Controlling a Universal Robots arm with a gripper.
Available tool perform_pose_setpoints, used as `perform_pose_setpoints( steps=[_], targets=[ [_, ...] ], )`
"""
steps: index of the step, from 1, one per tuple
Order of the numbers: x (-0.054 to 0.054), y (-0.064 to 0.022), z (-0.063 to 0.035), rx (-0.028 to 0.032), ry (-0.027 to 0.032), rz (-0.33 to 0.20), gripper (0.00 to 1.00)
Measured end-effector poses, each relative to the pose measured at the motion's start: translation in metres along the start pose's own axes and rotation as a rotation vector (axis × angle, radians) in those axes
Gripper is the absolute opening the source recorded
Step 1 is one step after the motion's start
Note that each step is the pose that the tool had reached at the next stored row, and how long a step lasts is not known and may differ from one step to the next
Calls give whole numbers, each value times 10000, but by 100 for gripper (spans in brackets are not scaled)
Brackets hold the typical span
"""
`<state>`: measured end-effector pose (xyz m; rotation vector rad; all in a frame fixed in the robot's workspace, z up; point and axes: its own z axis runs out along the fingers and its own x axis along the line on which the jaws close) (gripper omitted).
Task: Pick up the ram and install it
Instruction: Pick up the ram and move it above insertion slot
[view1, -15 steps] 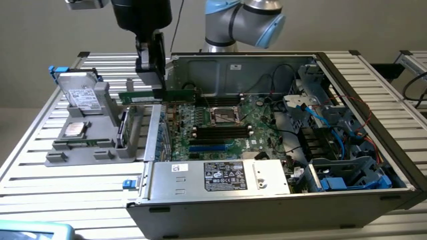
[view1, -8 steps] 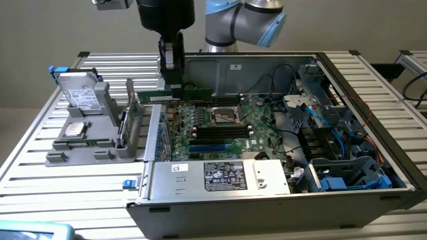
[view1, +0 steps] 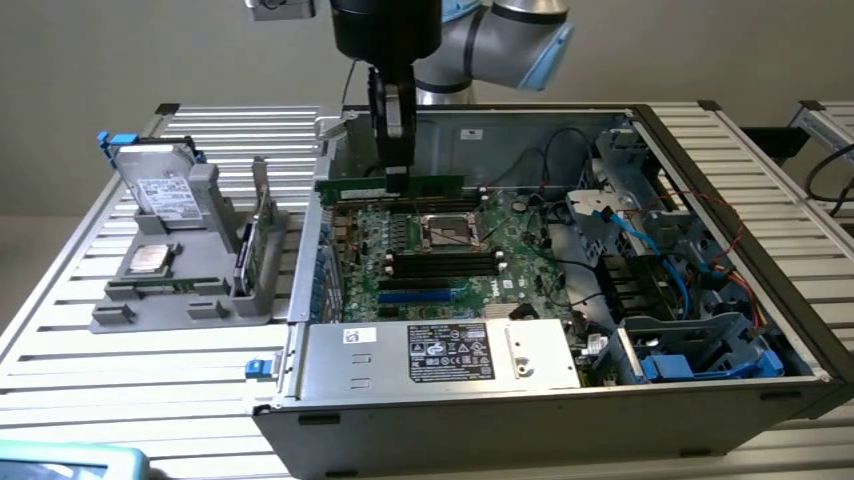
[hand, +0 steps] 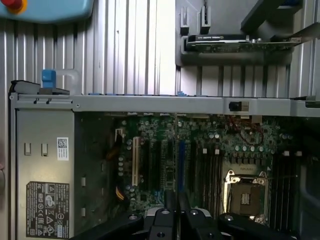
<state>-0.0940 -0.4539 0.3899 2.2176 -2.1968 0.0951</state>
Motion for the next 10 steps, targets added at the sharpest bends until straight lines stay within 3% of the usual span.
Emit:
perform_pose_setpoints(
  steps=[3,10],
  targets=[
    [1,-136,16,1,-28,1,13],
    [-18,-451,149,1,-28,5,13]
  ],
)
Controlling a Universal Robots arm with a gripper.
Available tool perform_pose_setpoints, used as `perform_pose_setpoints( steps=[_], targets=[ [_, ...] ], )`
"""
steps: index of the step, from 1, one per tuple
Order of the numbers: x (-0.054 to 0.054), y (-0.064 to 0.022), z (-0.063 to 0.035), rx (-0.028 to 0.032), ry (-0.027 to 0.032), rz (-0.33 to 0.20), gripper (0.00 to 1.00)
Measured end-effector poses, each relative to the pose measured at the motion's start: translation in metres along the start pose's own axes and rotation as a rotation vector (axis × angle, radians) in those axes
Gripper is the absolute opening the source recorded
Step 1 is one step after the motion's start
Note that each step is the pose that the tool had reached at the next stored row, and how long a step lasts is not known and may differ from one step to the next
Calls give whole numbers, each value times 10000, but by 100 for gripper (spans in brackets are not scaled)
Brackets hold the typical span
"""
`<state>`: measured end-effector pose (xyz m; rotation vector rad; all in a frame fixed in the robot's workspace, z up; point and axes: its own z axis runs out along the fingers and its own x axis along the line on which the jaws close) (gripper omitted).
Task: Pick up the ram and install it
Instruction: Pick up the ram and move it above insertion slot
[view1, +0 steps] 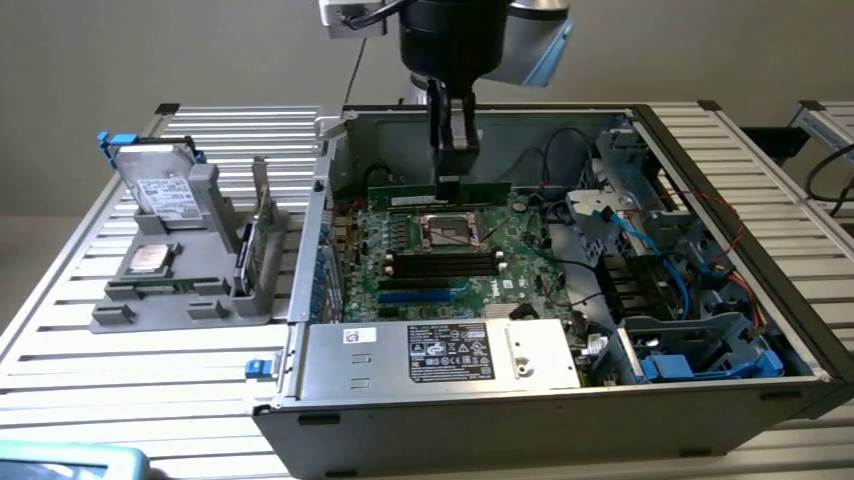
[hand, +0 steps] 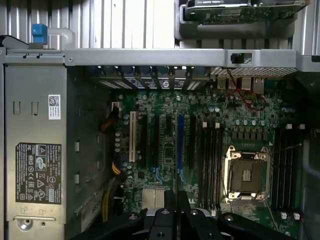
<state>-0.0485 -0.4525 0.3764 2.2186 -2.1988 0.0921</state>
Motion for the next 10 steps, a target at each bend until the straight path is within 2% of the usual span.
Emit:
perform_pose_setpoints(
  steps=[5,10],
  targets=[
    [-47,-209,95,-8,0,2,13],
    [-265,-230,175,-8,-1,1,13]
  ],
)
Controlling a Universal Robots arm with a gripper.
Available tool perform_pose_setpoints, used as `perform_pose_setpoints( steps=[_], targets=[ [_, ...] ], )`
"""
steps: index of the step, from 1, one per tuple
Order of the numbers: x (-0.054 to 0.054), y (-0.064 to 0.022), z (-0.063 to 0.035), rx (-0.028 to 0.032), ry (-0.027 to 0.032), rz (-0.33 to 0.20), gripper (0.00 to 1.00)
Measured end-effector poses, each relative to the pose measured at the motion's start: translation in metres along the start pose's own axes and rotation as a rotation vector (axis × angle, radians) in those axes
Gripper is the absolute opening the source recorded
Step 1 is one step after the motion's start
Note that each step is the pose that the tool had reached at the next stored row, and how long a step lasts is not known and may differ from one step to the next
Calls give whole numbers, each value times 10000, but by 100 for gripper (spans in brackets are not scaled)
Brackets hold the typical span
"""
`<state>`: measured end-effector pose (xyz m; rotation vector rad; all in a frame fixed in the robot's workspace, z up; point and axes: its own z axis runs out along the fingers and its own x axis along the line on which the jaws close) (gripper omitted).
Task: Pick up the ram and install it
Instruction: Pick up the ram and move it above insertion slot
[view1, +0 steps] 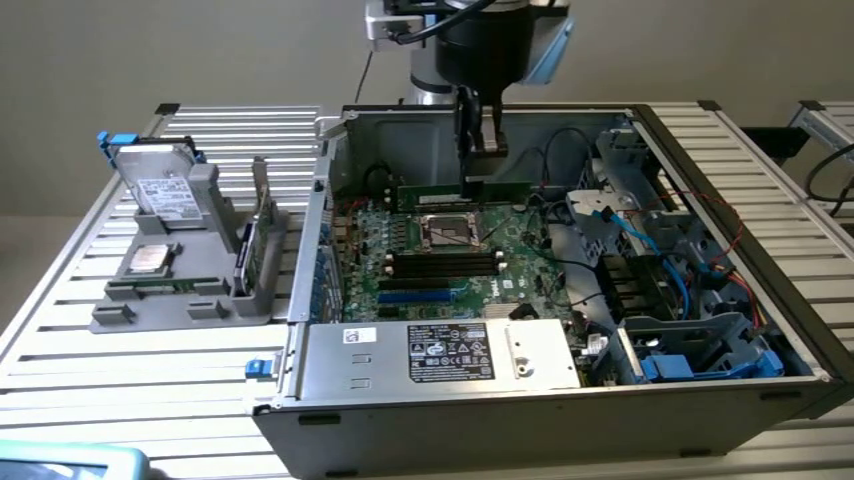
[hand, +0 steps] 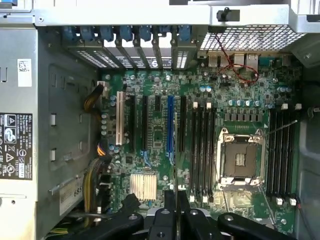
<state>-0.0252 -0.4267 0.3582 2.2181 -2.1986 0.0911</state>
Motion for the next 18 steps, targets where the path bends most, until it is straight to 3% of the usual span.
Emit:
perform_pose_setpoints(
  steps=[3,7,11,18],
  targets=[
    [-140,1,48,0,-1,1,13],
    [-241,105,112,39,-5,3,13],
    [-386,120,177,43,-12,3,13],
    [-418,142,302,43,-12,3,13]
  ],
)
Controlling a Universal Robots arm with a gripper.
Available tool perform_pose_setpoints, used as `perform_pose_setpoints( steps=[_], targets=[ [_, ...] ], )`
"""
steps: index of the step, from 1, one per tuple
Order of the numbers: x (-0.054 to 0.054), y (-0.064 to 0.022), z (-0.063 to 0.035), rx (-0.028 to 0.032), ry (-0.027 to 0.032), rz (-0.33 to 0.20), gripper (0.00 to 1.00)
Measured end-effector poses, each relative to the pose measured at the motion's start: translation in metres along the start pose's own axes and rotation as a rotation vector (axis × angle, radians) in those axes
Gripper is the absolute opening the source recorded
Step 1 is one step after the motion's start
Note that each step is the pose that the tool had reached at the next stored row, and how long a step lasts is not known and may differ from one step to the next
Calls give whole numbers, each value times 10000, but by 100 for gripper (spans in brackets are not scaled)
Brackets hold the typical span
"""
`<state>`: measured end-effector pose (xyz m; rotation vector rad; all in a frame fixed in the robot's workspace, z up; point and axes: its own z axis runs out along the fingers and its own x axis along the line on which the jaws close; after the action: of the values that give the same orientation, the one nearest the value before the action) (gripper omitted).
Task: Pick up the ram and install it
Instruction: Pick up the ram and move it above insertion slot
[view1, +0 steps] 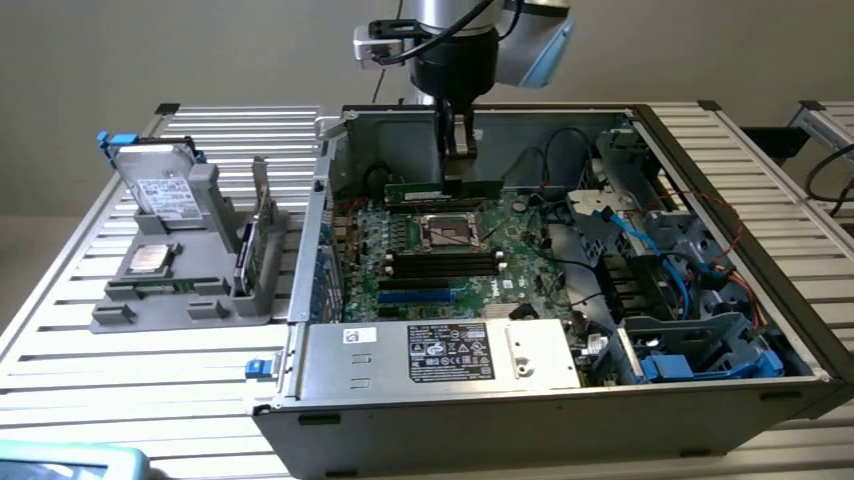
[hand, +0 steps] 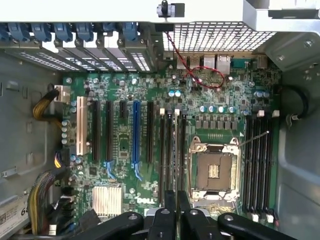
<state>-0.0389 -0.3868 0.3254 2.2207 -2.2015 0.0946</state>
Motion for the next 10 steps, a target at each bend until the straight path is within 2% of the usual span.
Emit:
perform_pose_setpoints(
  steps=[6,10],
  targets=[
    [24,18,109,0,-3,-1,13],
    [24,17,113,-1,-5,1,13]
  ],
)
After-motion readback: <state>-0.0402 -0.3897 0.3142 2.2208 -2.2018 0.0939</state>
